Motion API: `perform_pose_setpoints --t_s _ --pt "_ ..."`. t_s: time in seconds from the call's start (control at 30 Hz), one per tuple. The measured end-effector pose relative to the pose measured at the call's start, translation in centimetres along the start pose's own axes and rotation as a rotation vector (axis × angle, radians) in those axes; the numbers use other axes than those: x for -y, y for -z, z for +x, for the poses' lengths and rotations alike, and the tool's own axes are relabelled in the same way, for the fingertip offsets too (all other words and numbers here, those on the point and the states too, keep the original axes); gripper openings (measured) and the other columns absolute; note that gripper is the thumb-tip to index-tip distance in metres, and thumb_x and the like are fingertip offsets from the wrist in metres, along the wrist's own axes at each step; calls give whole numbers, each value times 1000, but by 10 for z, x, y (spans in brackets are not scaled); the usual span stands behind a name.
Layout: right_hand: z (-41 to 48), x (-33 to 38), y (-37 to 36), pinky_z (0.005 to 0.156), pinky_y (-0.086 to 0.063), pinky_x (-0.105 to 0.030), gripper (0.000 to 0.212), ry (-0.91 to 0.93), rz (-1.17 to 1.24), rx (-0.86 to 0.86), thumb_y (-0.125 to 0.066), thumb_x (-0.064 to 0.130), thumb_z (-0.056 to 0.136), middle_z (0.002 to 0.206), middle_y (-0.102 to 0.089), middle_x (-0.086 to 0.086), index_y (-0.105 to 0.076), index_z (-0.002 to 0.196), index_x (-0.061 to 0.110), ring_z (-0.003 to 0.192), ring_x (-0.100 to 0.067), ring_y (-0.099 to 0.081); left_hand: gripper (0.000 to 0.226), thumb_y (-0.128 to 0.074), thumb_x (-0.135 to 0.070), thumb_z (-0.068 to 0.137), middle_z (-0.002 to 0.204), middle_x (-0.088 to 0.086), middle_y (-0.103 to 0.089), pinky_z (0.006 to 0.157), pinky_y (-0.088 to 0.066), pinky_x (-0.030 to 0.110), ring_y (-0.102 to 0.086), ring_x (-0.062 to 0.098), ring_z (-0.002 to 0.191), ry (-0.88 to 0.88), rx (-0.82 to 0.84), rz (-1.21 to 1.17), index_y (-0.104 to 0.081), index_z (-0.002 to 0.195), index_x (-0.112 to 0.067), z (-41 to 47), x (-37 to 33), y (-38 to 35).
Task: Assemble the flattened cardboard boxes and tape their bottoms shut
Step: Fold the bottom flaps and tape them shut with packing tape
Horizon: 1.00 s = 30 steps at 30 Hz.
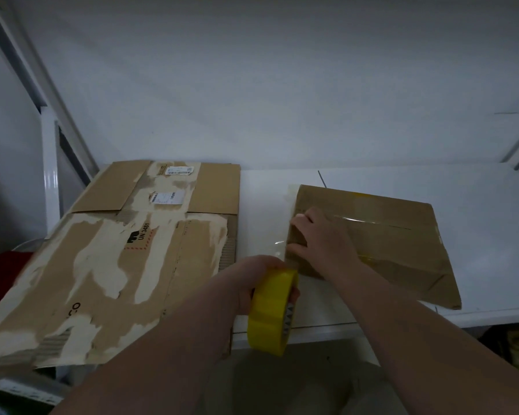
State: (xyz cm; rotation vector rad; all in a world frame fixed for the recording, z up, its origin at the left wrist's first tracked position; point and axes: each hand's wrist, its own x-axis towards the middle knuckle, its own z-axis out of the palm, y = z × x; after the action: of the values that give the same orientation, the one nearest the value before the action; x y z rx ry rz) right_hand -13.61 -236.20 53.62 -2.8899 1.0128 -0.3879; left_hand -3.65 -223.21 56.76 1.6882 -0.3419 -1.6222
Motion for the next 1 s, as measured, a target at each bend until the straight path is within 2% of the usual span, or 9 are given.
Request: perform_pose_setpoints --t_s 0.23,0.33,0.4,0.47,0.53,0.63,0.73,0.87,1.0 --pt "3 -1 -15 77 -34 -31 66 -37 -155 3 -68 47 80 127 -41 -6 -40 131 17 105 -24 -47 57 -72 -40 78 112 16 -62 87 -52 44 -62 34 98 50 -17 103 -50 122 -12 12 11 21" --pt "5 0 -14 80 -37 -33 67 -54 -113 5 -73 47 75 123 -43 -6 -44 127 17 105 -25 -47 47 -67 -36 84 115 16 -59 91 -51 47 -61 35 101 -9 15 95 -52 124 -18 13 15 29" --pt "4 -1 -9 77 -37 -31 49 -63 23 -53 -70 43 81 114 -46 -3 -51 118 17 101 -22 -49 34 -61 -32 89 117 14 -55 92 -50 48 -58 36 103 -99 21 94 -54 121 -25 14 15 33" --pt "-1 2 -5 66 -33 -24 19 -19 164 -262 -60 25 91 101 -53 -5 -61 106 12 87 -21 -54 26 -60 -29 90 116 13 -54 87 -51 45 -58 35 101 -171 9 57 -55 116 -28 11 14 34" --pt "-11 12 -1 61 -29 -13 14 -7 276 -436 -56 10 93 95 -58 -7 -67 100 9 79 -13 -52 23 -60 -27 90 114 13 -54 84 -51 44 -58 35 99 -235 -14 21 -56 112 -29 9 14 34" --pt "-28 34 -4 70 -39 -8 18 -138 585 -306 -56 16 94 101 -57 1 -69 107 16 86 -7 -53 20 -60 -24 90 114 14 -55 87 -50 48 -58 39 102 -315 -66 -14 -57 109 -31 7 18 32" --pt "-39 46 -7 80 -53 -24 24 -386 975 -31 -62 39 89 106 -55 7 -64 109 26 94 -5 -57 22 -61 -26 90 115 14 -56 89 -49 52 -58 40 103 -360 -98 -26 -56 110 -32 6 26 28" --pt "-42 55 -13 81 -57 -41 7 -491 1005 5 -64 29 88 91 -63 2 -66 89 23 87 -13 -61 23 -61 -19 89 112 15 -58 81 -51 46 -59 37 96 -408 -104 -27 -55 110 -28 6 38 25" --pt "-41 62 -12 84 -55 -49 10 -602 1102 52 -59 26 92 88 -62 -2 -65 88 20 89 -22 -61 24 -64 -21 88 113 13 -57 82 -52 47 -59 40 103 -446 -123 37 -54 107 -31 5 44 24"
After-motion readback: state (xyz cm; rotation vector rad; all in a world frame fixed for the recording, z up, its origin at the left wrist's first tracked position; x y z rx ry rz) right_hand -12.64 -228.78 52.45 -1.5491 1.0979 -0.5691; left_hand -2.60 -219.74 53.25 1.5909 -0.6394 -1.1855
